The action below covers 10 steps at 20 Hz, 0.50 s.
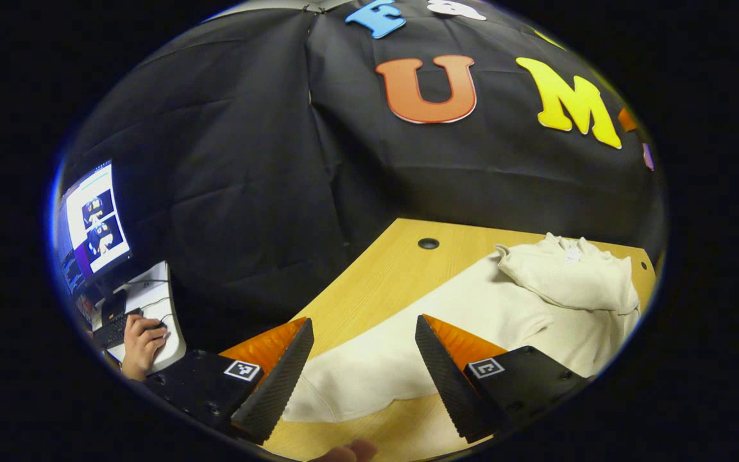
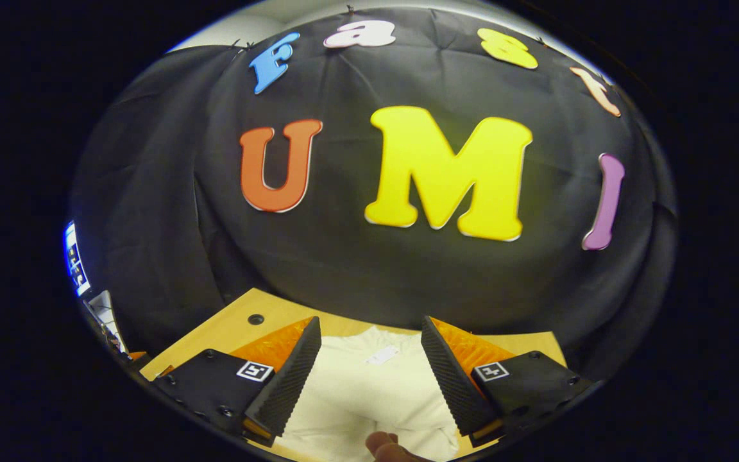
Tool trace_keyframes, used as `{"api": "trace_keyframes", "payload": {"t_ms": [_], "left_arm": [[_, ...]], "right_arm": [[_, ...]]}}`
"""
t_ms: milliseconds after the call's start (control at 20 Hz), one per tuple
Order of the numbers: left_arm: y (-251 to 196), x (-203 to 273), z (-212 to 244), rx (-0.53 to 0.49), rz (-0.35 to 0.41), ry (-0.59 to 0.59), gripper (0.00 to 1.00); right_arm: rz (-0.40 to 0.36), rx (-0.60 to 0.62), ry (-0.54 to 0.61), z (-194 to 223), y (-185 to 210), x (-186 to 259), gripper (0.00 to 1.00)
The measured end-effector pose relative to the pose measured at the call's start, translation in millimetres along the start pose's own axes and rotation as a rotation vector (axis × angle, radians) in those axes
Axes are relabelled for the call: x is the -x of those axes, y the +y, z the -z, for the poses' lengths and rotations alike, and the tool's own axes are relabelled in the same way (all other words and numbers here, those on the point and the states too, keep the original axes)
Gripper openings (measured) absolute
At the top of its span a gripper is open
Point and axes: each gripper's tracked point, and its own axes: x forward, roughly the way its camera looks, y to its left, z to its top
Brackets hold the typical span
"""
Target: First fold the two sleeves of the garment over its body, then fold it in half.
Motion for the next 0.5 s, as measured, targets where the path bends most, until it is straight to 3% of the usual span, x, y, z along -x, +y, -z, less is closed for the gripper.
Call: {"api": "trace_keyframes", "payload": {"t_ms": [200,500], "left_arm": [[42,-11,39,0.078,-0.175,0.116,1.0],[78,-19,81,0.275,-0.319,0.253,1.0]], "right_arm": [[0.043,0.017,-0.078,1,-57,68,0.98],[0.174,-0.029,-0.111,33,-138,150,0.98]]}}
